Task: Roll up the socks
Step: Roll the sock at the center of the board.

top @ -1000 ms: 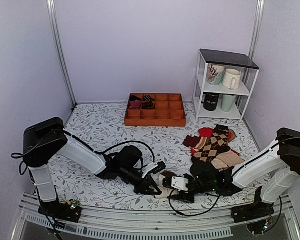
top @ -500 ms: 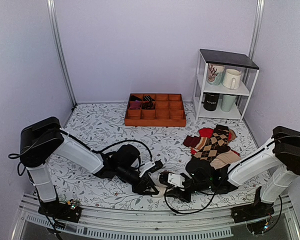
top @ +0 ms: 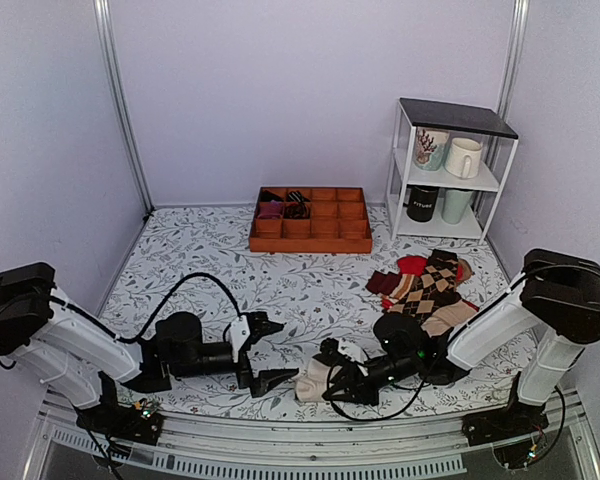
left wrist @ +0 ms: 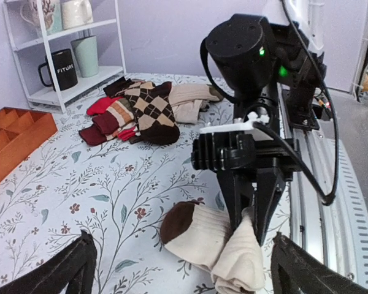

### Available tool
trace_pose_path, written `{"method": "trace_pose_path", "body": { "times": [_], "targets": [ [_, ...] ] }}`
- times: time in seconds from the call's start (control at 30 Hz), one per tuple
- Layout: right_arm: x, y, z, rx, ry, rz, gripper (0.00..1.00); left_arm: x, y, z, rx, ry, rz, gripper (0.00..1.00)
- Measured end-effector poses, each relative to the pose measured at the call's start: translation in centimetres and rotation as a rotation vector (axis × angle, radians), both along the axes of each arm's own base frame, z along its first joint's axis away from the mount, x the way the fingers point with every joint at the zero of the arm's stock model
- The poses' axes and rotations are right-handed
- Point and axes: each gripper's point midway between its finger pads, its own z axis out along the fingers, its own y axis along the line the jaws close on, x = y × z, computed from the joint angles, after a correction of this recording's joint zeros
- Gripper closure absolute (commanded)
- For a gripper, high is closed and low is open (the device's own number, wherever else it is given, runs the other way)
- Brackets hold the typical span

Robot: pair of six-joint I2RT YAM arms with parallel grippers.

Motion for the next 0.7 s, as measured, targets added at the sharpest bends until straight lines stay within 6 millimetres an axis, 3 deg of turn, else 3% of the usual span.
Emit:
{"method": "trace_pose_path", "body": {
  "times": [0.13, 0.3, 0.43, 0.7],
  "targets": [
    [-0.1, 0.2, -0.1, 0.019, 0.079, 0.011, 0.90, -0.8, 0.1, -0.2, -0.021, -0.033, -0.050, 0.23],
    [-0.2, 0.0, -0.1, 0.023, 0.147, 0.013, 0.90, -2.2, -1.6, -1.5, 0.013, -0.027, -0.162, 0.24],
    [0.0, 0.1, -0.1, 0.017, 0.177, 0.011, 0.90, -3.3, -1.7, -3.7, 0.061, 0.011, -0.218, 0.31],
    [0.1, 0.1, -0.2, 0.010, 0.207, 0.018, 0.90, -5.2, -1.8, -5.2, 0.101, 0.028, -0.280, 0.35]
  ]
}}
